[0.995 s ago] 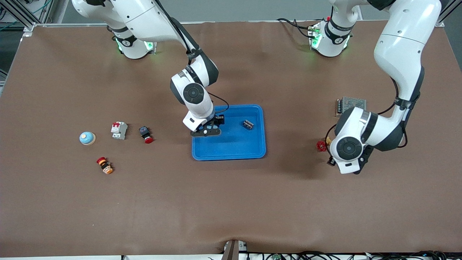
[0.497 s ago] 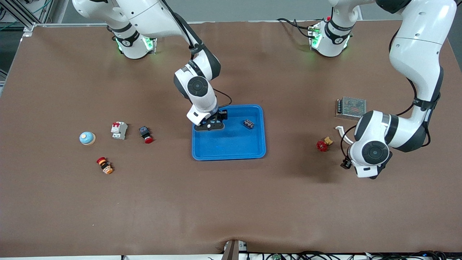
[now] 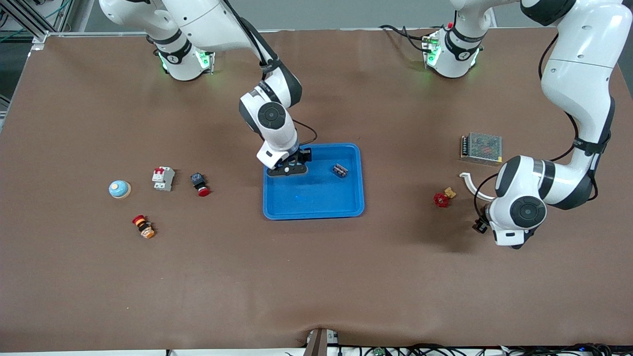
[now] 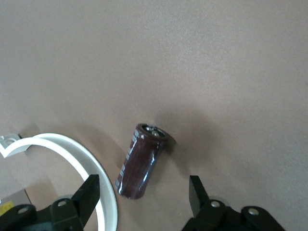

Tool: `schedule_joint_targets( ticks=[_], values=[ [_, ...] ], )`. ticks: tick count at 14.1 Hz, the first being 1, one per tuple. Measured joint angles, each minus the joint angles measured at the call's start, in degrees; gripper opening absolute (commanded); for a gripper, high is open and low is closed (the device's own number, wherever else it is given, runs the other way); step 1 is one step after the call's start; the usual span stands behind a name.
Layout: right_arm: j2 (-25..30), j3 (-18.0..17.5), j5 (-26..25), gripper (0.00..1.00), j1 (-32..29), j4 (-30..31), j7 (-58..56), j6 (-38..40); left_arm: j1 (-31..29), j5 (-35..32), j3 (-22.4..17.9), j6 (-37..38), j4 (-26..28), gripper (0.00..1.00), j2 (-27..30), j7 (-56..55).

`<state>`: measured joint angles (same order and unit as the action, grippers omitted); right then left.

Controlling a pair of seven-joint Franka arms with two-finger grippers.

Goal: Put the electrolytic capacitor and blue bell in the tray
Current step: 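Lower the bell into the tray while the left gripper reaches the capacitor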

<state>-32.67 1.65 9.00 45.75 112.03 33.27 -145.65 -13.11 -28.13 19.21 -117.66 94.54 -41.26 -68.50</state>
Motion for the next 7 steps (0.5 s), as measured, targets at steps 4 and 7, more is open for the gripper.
schedule_joint_targets(
  ticks=[4,7],
  values=[
    [0.1,0.0,0.0,1.0,0.3,0.0,0.0,0.0,-0.3,0.0,0.0,-0.4,0.0,0.66,-0.4,1.9],
    [3.6,0.1,0.0,1.0,0.6,-0.5,0.0,4.3,-1.0,0.0,0.0,-0.5,0.0,0.55,-0.5,4.0]
  ],
)
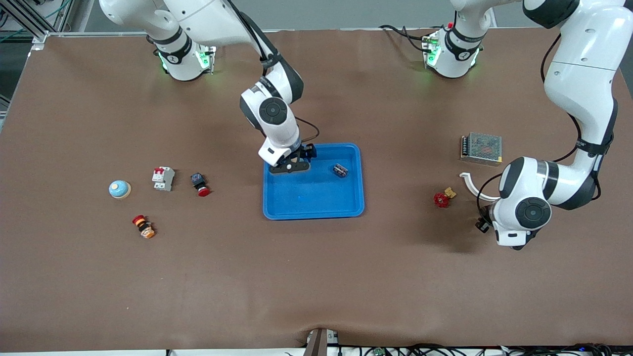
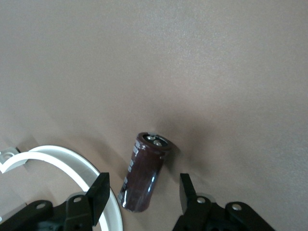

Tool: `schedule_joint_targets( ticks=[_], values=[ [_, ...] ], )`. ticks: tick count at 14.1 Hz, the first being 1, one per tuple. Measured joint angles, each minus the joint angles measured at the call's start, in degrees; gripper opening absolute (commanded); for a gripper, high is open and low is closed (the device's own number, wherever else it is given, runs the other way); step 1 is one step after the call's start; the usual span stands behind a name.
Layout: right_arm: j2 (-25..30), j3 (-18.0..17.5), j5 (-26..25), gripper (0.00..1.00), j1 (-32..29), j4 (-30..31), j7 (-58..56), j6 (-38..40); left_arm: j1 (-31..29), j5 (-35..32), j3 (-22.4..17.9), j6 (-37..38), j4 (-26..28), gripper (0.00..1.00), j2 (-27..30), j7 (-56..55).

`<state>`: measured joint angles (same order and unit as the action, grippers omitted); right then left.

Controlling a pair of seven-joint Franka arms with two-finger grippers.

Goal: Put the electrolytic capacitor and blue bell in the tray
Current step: 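Lower the bell into the tray while the left gripper reaches the capacitor, then release the bell with the right gripper while the left gripper grasps the capacitor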

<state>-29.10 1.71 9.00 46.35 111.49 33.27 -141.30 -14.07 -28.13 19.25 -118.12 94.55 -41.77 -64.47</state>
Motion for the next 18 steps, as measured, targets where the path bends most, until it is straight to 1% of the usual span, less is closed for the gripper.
schedule_joint_targets(
  ticks=[2,3,5,6,8,9,12,14,16,18],
  values=[
    [5.6,0.7,0.0,1.0,-0.1,-1.7,-0.1,10.2,0.0,0.0,0.0,-0.1,0.0,0.5,-0.2,0.2],
    [8.8,1.2,-0.4,1.0,-0.4,-2.6,-0.6,15.4,0.0,0.0,0.0,-0.3,0.0,0.45,-0.3,0.2],
    [14.6,2.0,-1.9,1.0,-2.5,-3.4,-3.7,22.3,0.0,0.0,0.1,-0.6,0.0,0.3,-0.5,0.3],
    [16.8,2.2,-2.5,1.0,-4.2,-3.3,-6.0,24.2,0.0,0.0,0.1,-0.7,0.0,0.21,-0.6,0.4],
    [19.5,2.3,-3.0,1.0,-7.8,-3.3,-11.7,26.4,0.0,0.0,0.1,-0.8,0.0,0.03,-0.6,0.4],
    [20.1,2.4,-3.5,1.0,-9.6,-3.2,-14.3,27.1,0.0,0.0,0.1,-0.9,0.0,0.0,-0.6,0.4],
    [20.4,2.6,-6.1,1.0,-14.6,-3.1,-21.8,29.0,0.0,0.0,0.3,-1.2,-0.4,0.0,-0.6,0.4],
    [20.4,2.6,-6.9,1.0,-18.4,-3.0,-27.0,29.9,0.0,0.0,1.0,-1.2,-1.0,0.0,-0.5,0.4],
    [20.5,2.7,-7.0,1.0,-22.6,-2.9,-33.7,30.8,0.0,0.2,2.4,-0.6,-1.8,0.0,-0.1,0.4],
    [20.6,2.7,-7.1,1.0,-27.7,-2.9,-41.6,31.1,0.1,1.1,3.9,1.5,-3.0,0.0,0.4,0.3]
  ],
)
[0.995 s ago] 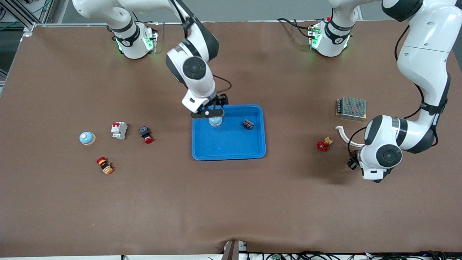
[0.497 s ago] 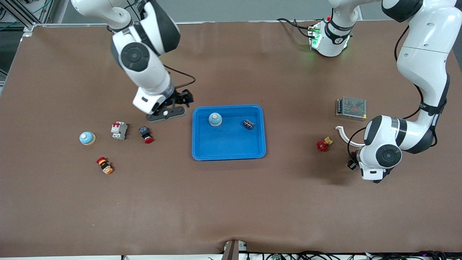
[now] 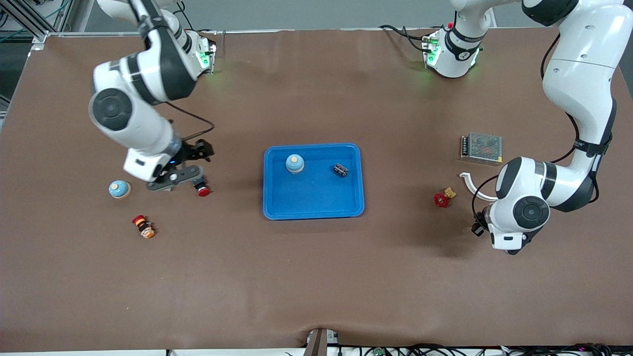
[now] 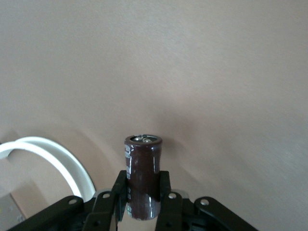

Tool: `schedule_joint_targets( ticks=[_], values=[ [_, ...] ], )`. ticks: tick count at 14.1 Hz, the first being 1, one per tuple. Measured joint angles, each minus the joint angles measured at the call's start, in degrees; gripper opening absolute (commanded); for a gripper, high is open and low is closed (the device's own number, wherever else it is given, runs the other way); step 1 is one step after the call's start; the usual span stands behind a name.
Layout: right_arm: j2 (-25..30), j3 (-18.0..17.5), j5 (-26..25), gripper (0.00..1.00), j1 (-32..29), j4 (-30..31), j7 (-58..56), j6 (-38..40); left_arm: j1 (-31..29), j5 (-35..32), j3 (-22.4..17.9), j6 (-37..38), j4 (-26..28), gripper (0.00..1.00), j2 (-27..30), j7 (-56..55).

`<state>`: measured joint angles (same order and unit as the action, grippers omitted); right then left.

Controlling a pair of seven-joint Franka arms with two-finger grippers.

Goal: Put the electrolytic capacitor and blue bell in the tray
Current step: 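Release the bell with the right gripper while the left gripper grasps the capacitor, then grasp the second bell with the right gripper while the left gripper carries the capacitor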

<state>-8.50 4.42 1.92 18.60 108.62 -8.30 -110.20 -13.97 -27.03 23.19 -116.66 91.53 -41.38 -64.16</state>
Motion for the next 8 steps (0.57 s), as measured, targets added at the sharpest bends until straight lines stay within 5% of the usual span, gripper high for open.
schedule_joint_targets(
  ticks=[8],
  values=[
    [-0.1,0.0,-1.6,1.0,-17.6,1.1,-25.4,0.0,0.4,3.5,9.0,11.4,-6.0,0.0,0.8,-8.0]
  ],
)
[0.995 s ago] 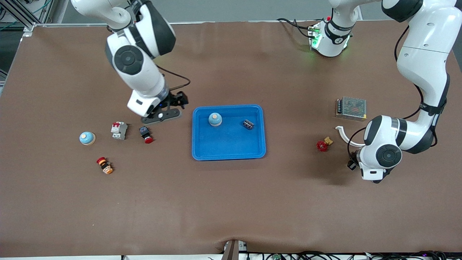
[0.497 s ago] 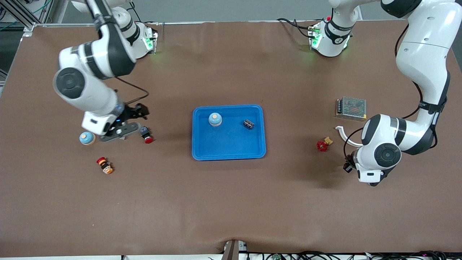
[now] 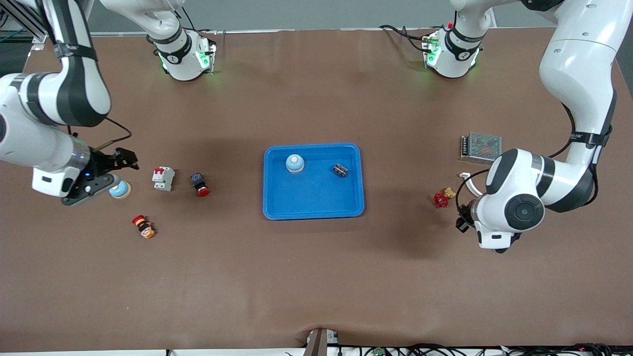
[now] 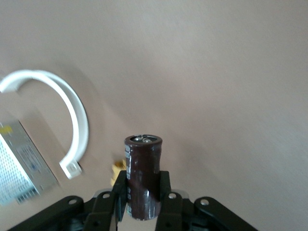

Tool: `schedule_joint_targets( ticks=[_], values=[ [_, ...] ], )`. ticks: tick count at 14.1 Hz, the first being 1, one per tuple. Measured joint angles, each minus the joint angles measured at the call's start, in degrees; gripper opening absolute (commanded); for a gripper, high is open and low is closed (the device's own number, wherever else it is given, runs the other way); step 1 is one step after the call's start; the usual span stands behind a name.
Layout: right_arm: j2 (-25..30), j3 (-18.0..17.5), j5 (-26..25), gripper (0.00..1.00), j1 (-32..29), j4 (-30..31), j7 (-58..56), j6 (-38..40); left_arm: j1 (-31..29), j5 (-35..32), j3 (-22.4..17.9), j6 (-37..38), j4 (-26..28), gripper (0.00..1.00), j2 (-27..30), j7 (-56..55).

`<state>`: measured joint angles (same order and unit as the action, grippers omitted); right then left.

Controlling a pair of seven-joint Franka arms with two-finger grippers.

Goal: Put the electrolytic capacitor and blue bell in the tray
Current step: 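Grasp the second bell with the right gripper while the left gripper carries the capacitor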

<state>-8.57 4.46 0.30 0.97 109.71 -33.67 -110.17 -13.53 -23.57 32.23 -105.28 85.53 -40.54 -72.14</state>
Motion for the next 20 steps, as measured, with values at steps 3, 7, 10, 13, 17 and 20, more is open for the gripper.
schedule_joint_targets(
  ticks=[3,7,10,13,17,20],
  values=[
    [0.0,0.0,-1.8,1.0,-2.6,2.3,-2.5,-1.7,1.8,2.6,1.4,0.1,0.0,0.0,0.0,-5.9],
    [-0.4,-0.1,-3.1,1.0,-6.2,8.3,-10.1,-11.9,7.7,5.1,1.5,-0.8,0.0,0.0,-0.2,-16.2],
    [-0.8,0.0,-3.2,1.0,-9.4,10.9,-17.2,-16.1,11.4,7.0,1.6,-3.4,0.0,0.0,-0.4,-23.2],
    [-1.1,-0.1,-3.3,1.0,-11.0,11.3,-21.6,-17.0,14.6,7.5,1.6,-6.2,0.0,0.0,-0.8,-29.6],
    [-3.5,-0.1,-3.3,1.0,-13.1,13.1,-27.7,-23.4,18.4,7.5,1.5,-10.9,0.0,0.0,-2.4,-35.0],
    [-6.5,-0.1,-3.4,1.0,-14.8,13.5,-30.5,-27.1,20.4,7.5,1.5,-13.5,0.0,0.0,-3.4,-36.1]
  ],
)
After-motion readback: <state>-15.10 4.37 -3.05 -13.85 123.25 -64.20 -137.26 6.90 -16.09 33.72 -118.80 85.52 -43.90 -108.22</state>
